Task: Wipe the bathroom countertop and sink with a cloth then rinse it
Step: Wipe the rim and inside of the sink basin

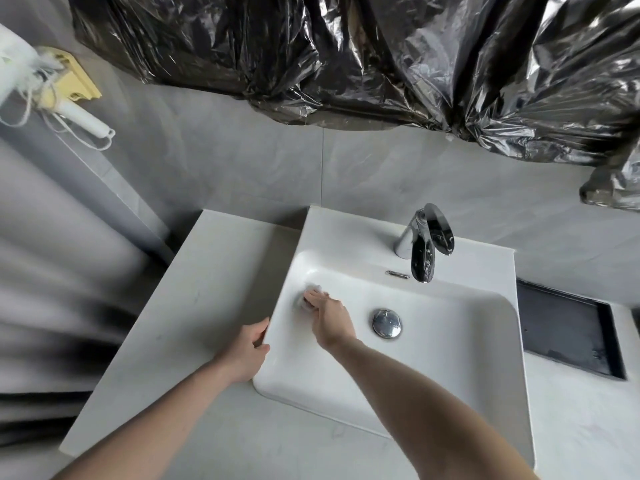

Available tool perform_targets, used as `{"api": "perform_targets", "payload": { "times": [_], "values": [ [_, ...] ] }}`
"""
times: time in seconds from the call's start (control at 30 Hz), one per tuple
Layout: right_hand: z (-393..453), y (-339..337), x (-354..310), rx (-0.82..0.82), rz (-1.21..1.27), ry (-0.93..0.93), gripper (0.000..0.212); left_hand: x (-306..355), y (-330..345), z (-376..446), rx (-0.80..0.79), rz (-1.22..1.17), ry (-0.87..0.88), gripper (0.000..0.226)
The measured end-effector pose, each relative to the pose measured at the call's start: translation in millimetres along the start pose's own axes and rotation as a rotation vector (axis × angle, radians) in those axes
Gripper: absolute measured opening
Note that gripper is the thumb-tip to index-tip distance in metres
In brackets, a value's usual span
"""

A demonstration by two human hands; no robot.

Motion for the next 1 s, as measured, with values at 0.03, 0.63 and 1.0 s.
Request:
{"api": "perform_targets", "payload": {
  "times": [0.03,0.63,1.0],
  "values": [
    [2,-10,5,0.034,0.033,0.007,0.028,3,1,-1,0.0,-0.003,0.002,0.066],
    [94,-89,-6,0.096,-0.289,0.159,0.068,5,-2,-8,0.0,0.024,-0.02,0.063],
    [44,-109,23,0.114,-0.33,0.057,0.086,6,3,-5,0.029,0.045,-0.003,0.068]
  ]
}}
Point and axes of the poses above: each hand's wrist, its own z-axis towards the middle knuckle, its own y-axis out of the palm, x = y × z, the point moved 1 cm from there along z, towards the middle knuckle, and after that the axes turned 12 degrees about -x, right-handed, at the moved point
